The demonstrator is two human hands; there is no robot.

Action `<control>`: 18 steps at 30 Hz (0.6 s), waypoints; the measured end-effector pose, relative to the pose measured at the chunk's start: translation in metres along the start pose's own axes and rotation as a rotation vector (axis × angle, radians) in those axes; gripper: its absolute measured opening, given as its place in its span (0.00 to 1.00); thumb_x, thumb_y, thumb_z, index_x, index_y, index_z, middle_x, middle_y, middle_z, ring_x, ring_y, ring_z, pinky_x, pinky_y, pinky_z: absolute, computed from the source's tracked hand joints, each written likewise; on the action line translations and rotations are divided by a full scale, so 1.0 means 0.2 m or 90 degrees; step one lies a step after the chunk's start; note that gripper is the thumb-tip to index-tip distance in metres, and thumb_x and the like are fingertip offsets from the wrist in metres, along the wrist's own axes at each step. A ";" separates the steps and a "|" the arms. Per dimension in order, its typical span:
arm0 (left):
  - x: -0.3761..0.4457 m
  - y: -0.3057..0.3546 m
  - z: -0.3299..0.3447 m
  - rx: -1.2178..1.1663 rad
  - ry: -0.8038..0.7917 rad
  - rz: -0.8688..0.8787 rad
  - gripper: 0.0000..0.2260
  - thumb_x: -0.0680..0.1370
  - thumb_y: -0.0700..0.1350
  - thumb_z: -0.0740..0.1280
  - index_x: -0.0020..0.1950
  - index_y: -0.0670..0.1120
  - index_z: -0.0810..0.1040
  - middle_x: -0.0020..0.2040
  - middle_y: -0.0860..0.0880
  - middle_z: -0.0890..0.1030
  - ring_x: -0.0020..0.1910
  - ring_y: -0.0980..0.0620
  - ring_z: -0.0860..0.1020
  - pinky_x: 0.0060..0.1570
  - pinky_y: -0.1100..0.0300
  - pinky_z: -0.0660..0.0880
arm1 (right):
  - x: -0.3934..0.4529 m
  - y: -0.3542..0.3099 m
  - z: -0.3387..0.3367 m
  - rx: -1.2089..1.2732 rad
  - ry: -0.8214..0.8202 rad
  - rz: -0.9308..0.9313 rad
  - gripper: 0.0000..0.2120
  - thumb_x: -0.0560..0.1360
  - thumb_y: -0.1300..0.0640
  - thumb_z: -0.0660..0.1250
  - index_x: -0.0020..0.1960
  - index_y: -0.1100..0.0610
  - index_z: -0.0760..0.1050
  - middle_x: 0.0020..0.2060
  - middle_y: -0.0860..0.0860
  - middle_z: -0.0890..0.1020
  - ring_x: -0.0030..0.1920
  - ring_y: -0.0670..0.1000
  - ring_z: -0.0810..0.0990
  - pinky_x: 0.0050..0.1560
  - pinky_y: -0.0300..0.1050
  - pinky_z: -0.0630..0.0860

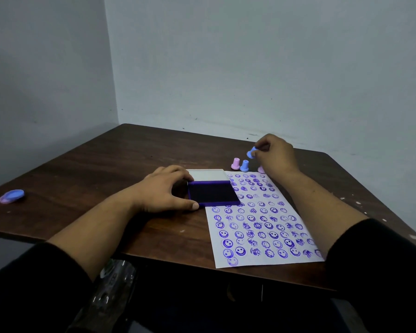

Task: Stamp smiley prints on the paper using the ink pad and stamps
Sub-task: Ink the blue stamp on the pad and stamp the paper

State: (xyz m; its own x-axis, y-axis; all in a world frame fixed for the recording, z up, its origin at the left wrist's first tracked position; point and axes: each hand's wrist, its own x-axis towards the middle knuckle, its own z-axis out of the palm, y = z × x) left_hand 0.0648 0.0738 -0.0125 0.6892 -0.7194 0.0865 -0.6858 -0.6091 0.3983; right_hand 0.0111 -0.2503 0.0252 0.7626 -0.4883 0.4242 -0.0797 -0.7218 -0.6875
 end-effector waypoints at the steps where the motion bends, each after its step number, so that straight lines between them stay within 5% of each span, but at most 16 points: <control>1: 0.00 0.00 0.00 0.001 0.003 0.001 0.37 0.68 0.73 0.70 0.73 0.61 0.70 0.77 0.58 0.65 0.75 0.52 0.62 0.74 0.45 0.64 | -0.04 -0.04 -0.01 0.048 -0.004 -0.008 0.07 0.75 0.61 0.75 0.48 0.50 0.82 0.40 0.41 0.89 0.44 0.48 0.89 0.47 0.48 0.85; 3: 0.00 0.00 0.01 0.001 0.007 0.002 0.37 0.67 0.74 0.70 0.73 0.61 0.70 0.77 0.58 0.65 0.75 0.52 0.62 0.74 0.45 0.64 | -0.13 -0.12 0.00 0.108 -0.043 -0.050 0.08 0.74 0.63 0.75 0.45 0.50 0.82 0.35 0.37 0.88 0.38 0.40 0.88 0.35 0.33 0.80; 5: 0.00 0.00 0.01 0.001 0.010 0.000 0.38 0.66 0.75 0.69 0.73 0.61 0.71 0.77 0.58 0.66 0.75 0.52 0.62 0.75 0.44 0.63 | -0.24 -0.17 0.03 0.142 -0.106 -0.082 0.08 0.74 0.64 0.77 0.44 0.51 0.83 0.36 0.39 0.89 0.36 0.38 0.88 0.33 0.29 0.77; 13: 0.00 -0.01 0.02 0.005 0.024 0.003 0.38 0.65 0.76 0.68 0.72 0.61 0.71 0.74 0.60 0.67 0.74 0.53 0.63 0.74 0.47 0.64 | -0.48 -0.18 0.14 0.060 -0.246 -0.143 0.08 0.76 0.60 0.79 0.45 0.48 0.82 0.34 0.29 0.85 0.42 0.30 0.84 0.46 0.19 0.70; 18: 0.00 -0.01 0.02 0.002 0.023 0.004 0.39 0.65 0.75 0.68 0.72 0.60 0.71 0.74 0.59 0.67 0.73 0.53 0.64 0.73 0.48 0.65 | -0.51 -0.21 0.13 0.033 -0.244 -0.166 0.08 0.76 0.58 0.78 0.46 0.46 0.83 0.39 0.38 0.88 0.46 0.36 0.86 0.47 0.23 0.73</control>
State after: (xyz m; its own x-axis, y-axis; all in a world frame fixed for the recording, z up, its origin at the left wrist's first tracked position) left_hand 0.0655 0.0729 -0.0156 0.6925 -0.7110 0.1224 -0.6911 -0.6050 0.3954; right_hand -0.0467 -0.1585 -0.0046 0.9358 -0.0712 0.3453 0.1703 -0.7663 -0.6195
